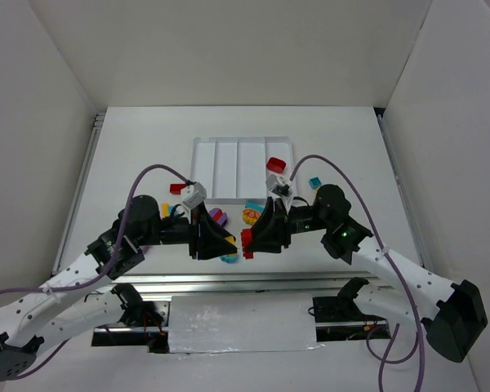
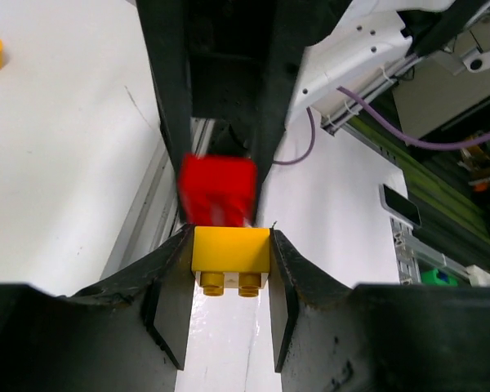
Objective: Sort the legos into containers by color
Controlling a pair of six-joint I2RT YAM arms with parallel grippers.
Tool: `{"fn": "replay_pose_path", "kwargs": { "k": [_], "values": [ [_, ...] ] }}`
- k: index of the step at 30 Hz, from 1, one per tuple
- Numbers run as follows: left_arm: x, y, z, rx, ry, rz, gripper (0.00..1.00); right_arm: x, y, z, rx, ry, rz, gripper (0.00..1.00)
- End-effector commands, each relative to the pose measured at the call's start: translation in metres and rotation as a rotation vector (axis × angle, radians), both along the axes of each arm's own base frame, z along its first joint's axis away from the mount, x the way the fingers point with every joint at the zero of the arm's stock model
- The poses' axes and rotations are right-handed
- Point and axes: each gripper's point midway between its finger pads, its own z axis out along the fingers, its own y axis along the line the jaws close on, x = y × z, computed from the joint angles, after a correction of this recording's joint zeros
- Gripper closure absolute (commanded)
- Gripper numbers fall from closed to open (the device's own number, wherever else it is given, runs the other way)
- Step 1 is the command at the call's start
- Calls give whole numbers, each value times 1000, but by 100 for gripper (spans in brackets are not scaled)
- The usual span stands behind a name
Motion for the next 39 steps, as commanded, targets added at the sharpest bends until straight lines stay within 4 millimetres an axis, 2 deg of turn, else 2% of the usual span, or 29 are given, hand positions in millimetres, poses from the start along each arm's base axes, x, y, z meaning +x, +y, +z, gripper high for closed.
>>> {"fn": "replay_pose_path", "kwargs": {
  "k": [1, 5, 6, 7, 8, 9, 10, 11, 13, 14, 15, 16, 17, 18, 19, 20, 21, 22, 26, 28, 29, 30, 31, 33, 35, 36, 37, 38, 39],
  "values": [
    [-7, 15, 32, -50, -106, 30, 100, 25, -15, 7, 59, -66, -113, 100],
    [-4, 22, 31, -14, -106, 75, 100, 59, -25, -7, 32, -17, -279, 100],
    [-3, 26, 25, 17, -99, 92, 100, 77, -29, -14, 7, 9, -367, 100],
    [-1, 29, 28, 18, -106, 117, 100, 88, -30, -20, -13, 29, -418, 100],
    [9, 34, 27, 38, -108, 185, 100, 107, -32, -16, -22, 46, -511, 100],
    [14, 40, 16, 97, -86, 227, 100, 127, -39, -36, -119, 137, -643, 100],
    [21, 46, 21, 119, -89, 283, 100, 171, -58, -58, -208, 195, -905, 100],
    [41, 59, 16, 169, -87, 416, 100, 200, -73, -45, -203, 279, -1097, 100],
    [56, 80, 0, 297, -38, 555, 100, 233, -116, -94, -421, 382, -1391, 100],
    [74, 100, -7, 359, -39, 701, 100, 247, -117, -83, -433, 337, -1426, 100],
    [81, 109, -12, 398, -23, 765, 100, 256, -119, -107, -536, 353, -1450, 100],
    [82, 121, -22, 455, -8, 809, 100, 272, -122, -94, -547, 309, -1497, 100],
    [84, 127, -26, 476, -6, 845, 100, 280, -122, -99, -584, 300, -1509, 100],
    [87, 133, -28, 485, -9, 878, 100, 287, -123, -121, -672, 313, -1519, 100],
    [86, 135, -32, 476, -9, 884, 100, 293, -124, -125, -702, 305, -1534, 100],
    [86, 135, -33, 462, -6, 889, 100, 303, -126, -119, -704, 298, -1561, 100],
    [85, 138, -31, 449, -6, 903, 100, 309, -126, -136, -754, 313, -1563, 100],
    [84, 141, -32, 456, -3, 910, 100, 317, -124, -132, -748, 314, -1571, 100],
    [85, 144, -31, 442, 0, 933, 100, 332, -123, -154, -793, 346, -1568, 98],
    [86, 139, -34, 454, 6, 916, 100, 335, -120, -157, -795, 352, -1555, 93],
    [87, 137, -35, 459, 15, 913, 100, 336, -119, -160, -804, 357, -1551, 88],
    [88, 137, -35, 460, 18, 919, 100, 337, -120, -161, -803, 358, -1554, 65],
    [88, 136, -35, 460, 25, 922, 100, 336, -120, -162, -809, 359, -1551, 52],
    [92, 132, -34, 436, 62, 942, 100, 336, -121, -163, -808, 362, -1555, 36],
    [96, 125, -41, 416, 119, 961, 100, 336, -121, -160, -798, 368, -1547, 30],
    [100, 119, -37, 377, 129, 967, 100, 337, -124, -157, -795, 368, -1557, 28],
    [104, 115, -37, 368, 138, 975, 100, 335, -123, -155, -792, 366, -1550, 24],
    [112, 109, -39, 373, 158, 986, 100, 334, -123, -143, -761, 358, -1553, 13],
    [119, 102, -33, 347, 151, 992, 100, 332, -126, -139, -752, 359, -1558, 12]
  ]
}}
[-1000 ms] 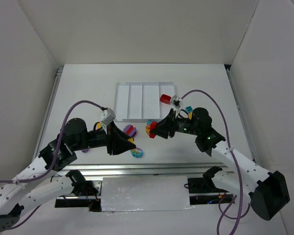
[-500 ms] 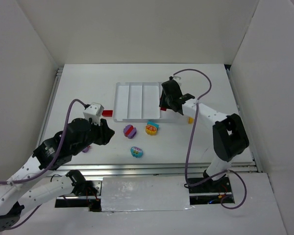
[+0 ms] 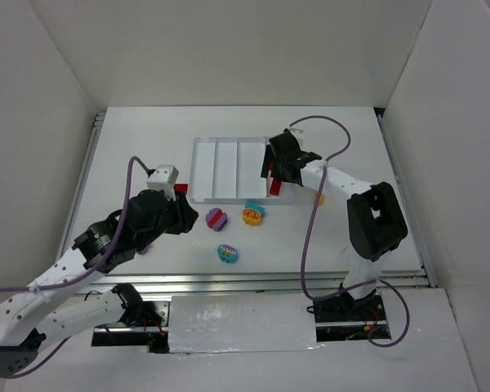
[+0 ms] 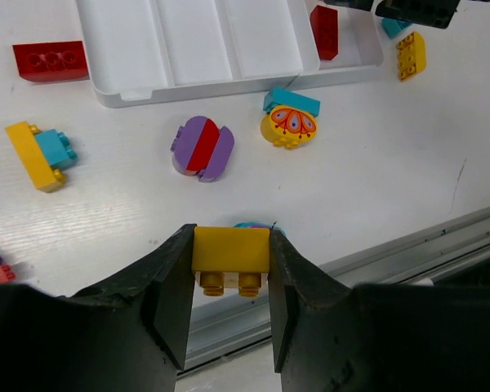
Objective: Sort the legos into containers by color
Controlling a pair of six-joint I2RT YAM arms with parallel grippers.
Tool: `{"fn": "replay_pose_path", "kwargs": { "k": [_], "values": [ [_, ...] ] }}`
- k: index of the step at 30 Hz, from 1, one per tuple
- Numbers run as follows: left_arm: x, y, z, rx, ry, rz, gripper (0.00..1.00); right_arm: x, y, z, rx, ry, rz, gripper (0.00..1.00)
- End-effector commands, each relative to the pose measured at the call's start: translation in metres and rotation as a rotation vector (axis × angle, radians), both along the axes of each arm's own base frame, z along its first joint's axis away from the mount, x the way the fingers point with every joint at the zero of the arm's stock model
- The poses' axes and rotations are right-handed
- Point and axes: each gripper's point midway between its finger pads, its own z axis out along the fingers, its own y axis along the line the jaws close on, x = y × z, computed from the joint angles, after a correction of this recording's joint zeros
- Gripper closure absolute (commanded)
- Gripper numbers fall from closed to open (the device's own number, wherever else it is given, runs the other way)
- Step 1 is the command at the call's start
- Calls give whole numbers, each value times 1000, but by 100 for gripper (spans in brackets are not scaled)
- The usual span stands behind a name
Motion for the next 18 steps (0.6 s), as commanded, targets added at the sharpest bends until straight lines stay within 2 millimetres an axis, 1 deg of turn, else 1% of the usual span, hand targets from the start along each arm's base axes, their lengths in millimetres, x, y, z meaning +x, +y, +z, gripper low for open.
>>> {"fn": "replay_pose_path", "kwargs": {
  "k": [1, 2, 3, 4, 5, 6, 7, 8, 9, 10, 11, 12, 13, 14, 15, 16, 17, 18],
  "values": [
    [28, -26, 25, -115, -53, 51, 100, 6, -7, 49, 36, -95, -22, 12],
    [37, -31, 37, -129, -76, 50, 100, 3, -9, 66, 60, -125, -26, 12],
    [52, -41, 27, -92, -54, 48, 100, -1, -12, 73, 83, -133, -41, 12],
    [66, -47, 29, -84, -62, 48, 100, -8, -19, 73, 106, -122, -49, 12],
    [92, -53, 22, -60, -28, 67, 100, -16, -25, 97, 150, -171, -60, 12],
    [107, -56, 19, -56, -17, 65, 100, -28, -31, 87, 173, -149, -82, 11],
    [125, -61, 17, -56, -18, 65, 100, -34, -42, 89, 193, -155, -107, 11],
    [153, -65, 2, -44, 17, 77, 100, -43, -48, 107, 226, -203, -115, 11],
    [168, -69, -3, -40, 19, 74, 100, -54, -53, 96, 230, -181, -126, 10],
    [184, -73, -9, -28, 18, 72, 100, -61, -55, 96, 237, -182, -126, 10],
    [212, -86, -23, -18, 24, 67, 100, -70, -54, 106, 262, -203, -106, 10],
    [224, -96, -29, -14, 31, 42, 100, -77, -57, 97, 262, -182, -103, 10],
    [237, -105, -37, 6, 37, 23, 100, -83, -58, 94, 261, -166, -98, 10],
    [262, -118, -51, 24, 51, 15, 100, -88, -62, 97, 263, -173, -99, 10],
    [270, -129, -57, 21, 51, -13, 100, -94, -66, 88, 254, -157, -104, 10],
    [292, -142, -68, 30, 38, -22, 100, -99, -70, 91, 261, -170, -108, 10],
    [301, -147, -71, 30, 33, -31, 100, -101, -71, 92, 265, -180, -107, 10],
    [307, -152, -75, 35, 39, -37, 100, -107, -72, 82, 266, -164, -94, 10]
  ]
}}
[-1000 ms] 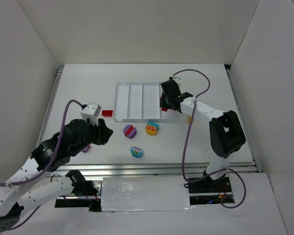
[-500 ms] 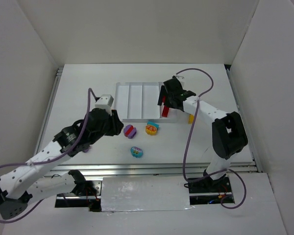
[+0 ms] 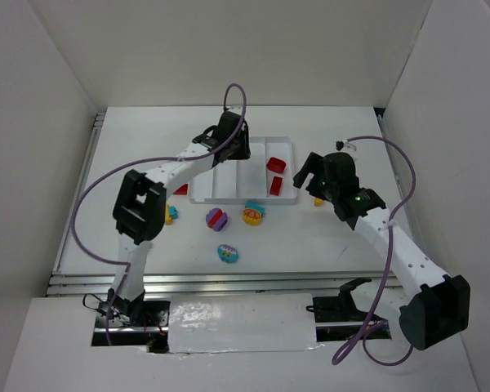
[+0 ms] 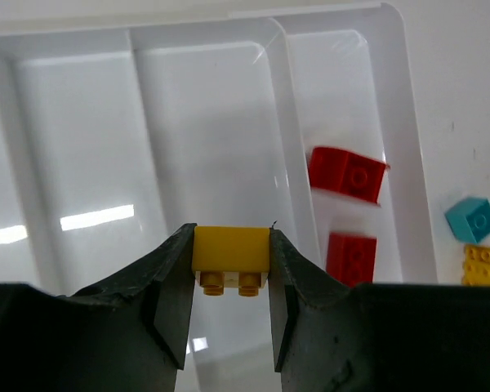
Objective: Sort the legos into containers by color
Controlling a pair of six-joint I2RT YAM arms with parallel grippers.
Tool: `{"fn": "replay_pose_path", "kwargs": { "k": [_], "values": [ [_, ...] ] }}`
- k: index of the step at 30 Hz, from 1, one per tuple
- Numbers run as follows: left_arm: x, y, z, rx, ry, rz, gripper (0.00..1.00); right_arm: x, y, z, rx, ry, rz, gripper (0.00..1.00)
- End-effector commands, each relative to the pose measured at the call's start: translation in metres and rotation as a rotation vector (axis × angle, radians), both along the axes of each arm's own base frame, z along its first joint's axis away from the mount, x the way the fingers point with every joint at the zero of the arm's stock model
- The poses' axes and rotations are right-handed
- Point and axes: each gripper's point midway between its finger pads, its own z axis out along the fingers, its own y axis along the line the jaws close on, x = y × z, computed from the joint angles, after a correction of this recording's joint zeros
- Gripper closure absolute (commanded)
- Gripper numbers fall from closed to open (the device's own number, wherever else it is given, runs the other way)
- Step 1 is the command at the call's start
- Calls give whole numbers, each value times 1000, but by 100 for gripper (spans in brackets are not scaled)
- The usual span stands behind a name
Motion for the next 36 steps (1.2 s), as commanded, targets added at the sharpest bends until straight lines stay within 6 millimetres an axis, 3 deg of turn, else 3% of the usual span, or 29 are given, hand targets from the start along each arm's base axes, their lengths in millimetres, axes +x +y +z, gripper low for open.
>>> {"fn": "replay_pose_path", "kwargs": {
  "k": [1, 5, 8, 11, 12, 14, 16, 21, 22, 23, 24, 27, 28, 30, 31, 32, 33, 34, 36],
  "values": [
    [32, -29, 14, -5, -82, -81, 100, -18, -5, -19, 11, 48, 20, 10],
    [68, -33, -7, 19, -87, -47, 97, -29, -3, -26, 17, 62, 57, 10],
    [80, -37, -21, 22, -83, -54, 85, -32, -5, -30, 6, 73, 59, 10],
    [88, -38, -30, 10, -83, -61, 57, -32, -4, -34, 6, 78, 63, 10],
    [90, -36, -33, 15, -81, -49, 34, -32, -4, -33, 7, 77, 64, 10],
    [90, -32, -30, 27, -83, -30, 5, -29, -6, -39, -5, 92, 51, 10],
    [85, -28, -33, 40, -69, -30, 0, -26, -9, -45, -16, 116, 32, 10],
    [66, -15, 24, 15, -129, -11, 1, -10, -31, -53, -57, 146, -77, 10],
    [53, -6, 49, 6, -145, 0, 1, -8, -36, -63, -75, 180, -96, 10],
    [42, 1, 59, 9, -142, 9, 1, -3, -43, -63, -82, 189, -129, 10],
    [20, 12, 82, 1, -161, 18, 1, -3, -47, -74, -100, 228, -145, 10],
    [-18, 25, 112, -34, -190, 12, 0, -1, -59, -86, -133, 263, -211, 10],
    [-45, 33, 124, -49, -200, 2, 0, 1, -61, -93, -139, 285, -216, 10],
    [-70, 37, 133, -73, -214, -11, 1, 7, -65, -102, -152, 301, -229, 11],
    [-96, 37, 137, -91, -218, -48, 1, 13, -67, -99, -169, 298, -224, 13],
    [-107, 37, 139, -103, -222, -62, 1, 16, -72, -107, -183, 329, -238, 15],
    [-124, 34, 128, -98, -196, -90, 1, 18, -75, -109, -185, 342, -235, 17],
    [-139, 35, 142, -126, -219, -110, 0, 26, -75, -106, -189, 334, -219, 19],
    [-161, 31, 140, -150, -198, -148, 0, 33, -73, -114, -184, 362, -188, 20]
  ]
}}
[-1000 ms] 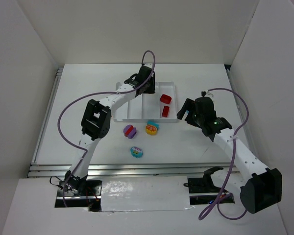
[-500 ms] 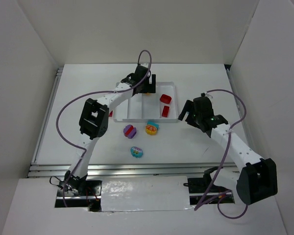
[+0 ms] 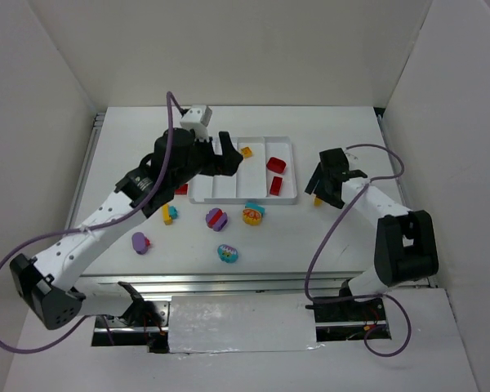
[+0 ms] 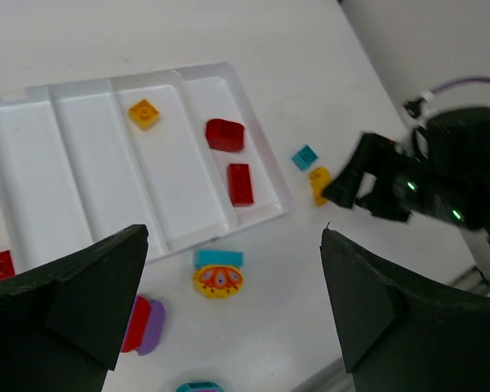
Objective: Sort the legos into containers by color
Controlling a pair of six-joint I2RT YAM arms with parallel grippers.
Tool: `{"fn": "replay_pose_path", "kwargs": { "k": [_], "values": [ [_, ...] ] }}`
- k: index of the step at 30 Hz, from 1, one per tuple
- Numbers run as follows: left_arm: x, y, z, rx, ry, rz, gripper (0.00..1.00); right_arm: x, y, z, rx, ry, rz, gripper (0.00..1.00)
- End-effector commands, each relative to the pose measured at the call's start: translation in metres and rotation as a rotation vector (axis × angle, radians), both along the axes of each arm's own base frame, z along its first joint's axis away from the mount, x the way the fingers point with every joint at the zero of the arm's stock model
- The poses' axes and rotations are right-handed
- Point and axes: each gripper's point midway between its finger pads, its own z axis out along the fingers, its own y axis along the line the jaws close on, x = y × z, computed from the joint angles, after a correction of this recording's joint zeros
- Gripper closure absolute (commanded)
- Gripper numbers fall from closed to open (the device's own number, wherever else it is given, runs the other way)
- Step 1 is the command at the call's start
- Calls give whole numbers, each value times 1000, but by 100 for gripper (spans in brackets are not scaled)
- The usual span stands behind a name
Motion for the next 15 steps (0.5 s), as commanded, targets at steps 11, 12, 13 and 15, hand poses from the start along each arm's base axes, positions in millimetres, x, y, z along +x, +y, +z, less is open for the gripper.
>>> {"fn": "replay_pose_path", "kwargs": {
  "k": [11, 12, 13, 15],
  "values": [
    [-103, 29, -27, -2, 107, -103, 1, 49, 0, -31, 33, 135, 70, 38],
    [-107, 39, -20, -4, 85, -81, 0, 48, -2, -34, 33, 142, 63, 38],
    [-110, 43, -17, -3, 76, -73, 1, 45, -1, -35, 36, 145, 60, 38],
    [-114, 54, -16, 16, 72, -48, 1, 44, -2, -34, 37, 137, 59, 38]
  ]
}}
